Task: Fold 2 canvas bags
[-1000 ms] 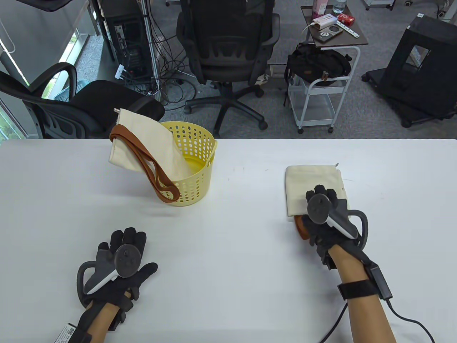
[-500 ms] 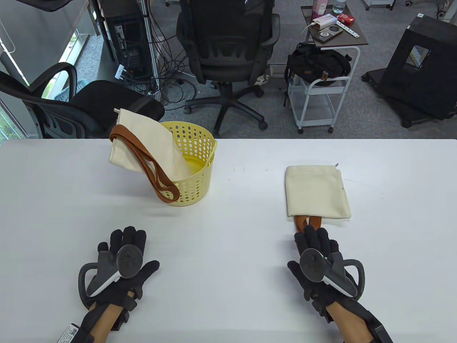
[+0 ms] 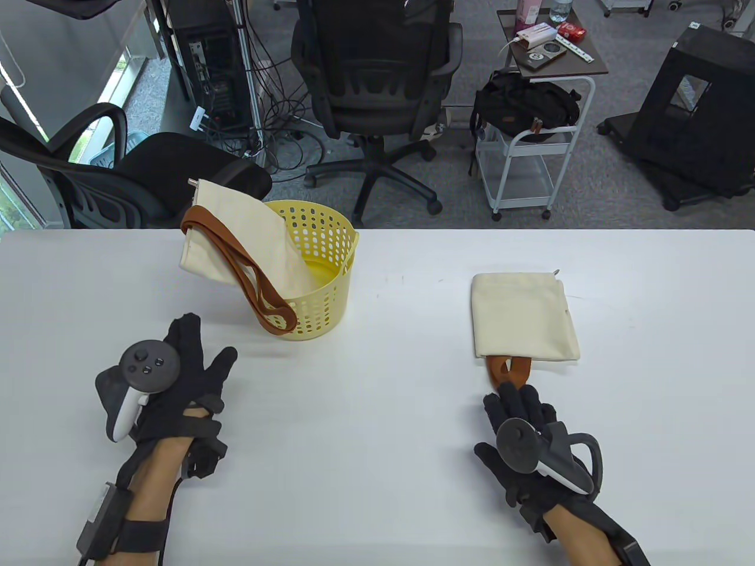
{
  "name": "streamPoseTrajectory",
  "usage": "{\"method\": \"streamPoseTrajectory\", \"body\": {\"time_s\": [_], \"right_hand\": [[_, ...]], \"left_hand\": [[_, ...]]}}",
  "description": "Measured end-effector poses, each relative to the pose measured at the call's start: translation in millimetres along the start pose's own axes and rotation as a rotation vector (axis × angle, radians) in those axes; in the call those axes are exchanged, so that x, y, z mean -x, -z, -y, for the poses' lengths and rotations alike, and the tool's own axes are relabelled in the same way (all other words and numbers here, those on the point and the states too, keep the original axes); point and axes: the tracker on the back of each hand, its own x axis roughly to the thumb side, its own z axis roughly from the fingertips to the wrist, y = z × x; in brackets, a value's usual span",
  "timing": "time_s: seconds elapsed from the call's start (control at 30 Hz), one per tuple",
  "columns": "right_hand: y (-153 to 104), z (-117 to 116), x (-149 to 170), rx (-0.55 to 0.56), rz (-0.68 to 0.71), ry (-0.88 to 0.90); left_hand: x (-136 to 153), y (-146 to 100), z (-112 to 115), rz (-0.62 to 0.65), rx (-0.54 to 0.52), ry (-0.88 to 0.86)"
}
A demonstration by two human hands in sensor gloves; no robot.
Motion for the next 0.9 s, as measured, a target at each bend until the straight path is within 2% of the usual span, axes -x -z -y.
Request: {"method": "streamPoseTrajectory", "body": {"time_s": [0.07, 0.23, 0.43, 0.57, 0.9], "right_hand": [[-1, 0, -1, 0.004, 0.006, -0.004], [-2, -4, -5, -0.007, 0.017, -0.031], [-1, -5, -3, -0.017, 0.013, -0.032], [-1, -6, -1, -0.026, 0.004, -0.051], [-1, -3, 3, -0.034, -0.004, -0.036]], "left_hand": [[-6, 8, -8, 0.022, -0.002, -0.063], [-6, 32, -27, -0.036, -0.073, -0.164], [-21, 62, -33, -0.042, -0.019, -0.283], [-29, 70, -35, -0.118, -0.118, -0.23], [-34, 76, -25, -0.113, -0.25, -0.31]]}}
